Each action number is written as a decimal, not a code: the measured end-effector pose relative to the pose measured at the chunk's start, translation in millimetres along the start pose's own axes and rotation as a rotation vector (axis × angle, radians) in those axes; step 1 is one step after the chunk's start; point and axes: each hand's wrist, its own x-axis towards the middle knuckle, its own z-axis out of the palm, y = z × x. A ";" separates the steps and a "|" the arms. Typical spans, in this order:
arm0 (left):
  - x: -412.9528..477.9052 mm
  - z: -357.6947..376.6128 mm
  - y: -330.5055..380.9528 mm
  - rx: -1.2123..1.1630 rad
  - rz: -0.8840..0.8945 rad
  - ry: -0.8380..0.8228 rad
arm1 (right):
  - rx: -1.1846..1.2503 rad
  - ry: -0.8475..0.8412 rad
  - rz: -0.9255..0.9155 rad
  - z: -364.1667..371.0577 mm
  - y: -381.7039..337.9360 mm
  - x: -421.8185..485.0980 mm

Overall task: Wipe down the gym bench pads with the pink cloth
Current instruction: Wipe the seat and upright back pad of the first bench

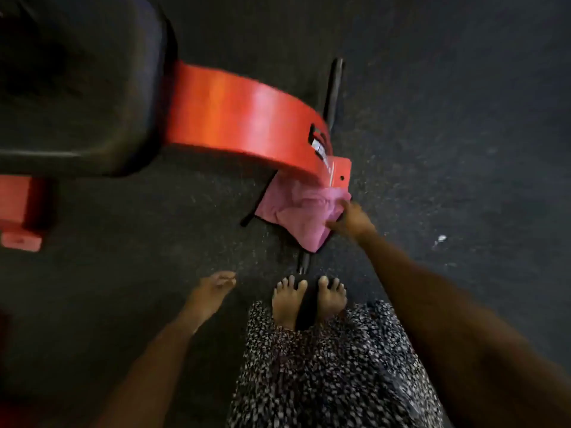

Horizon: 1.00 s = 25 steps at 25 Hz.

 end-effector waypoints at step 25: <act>-368.1 -77.2 149.8 0.420 0.960 0.015 | -0.471 -0.075 -0.651 -223.2 -145.0 -427.3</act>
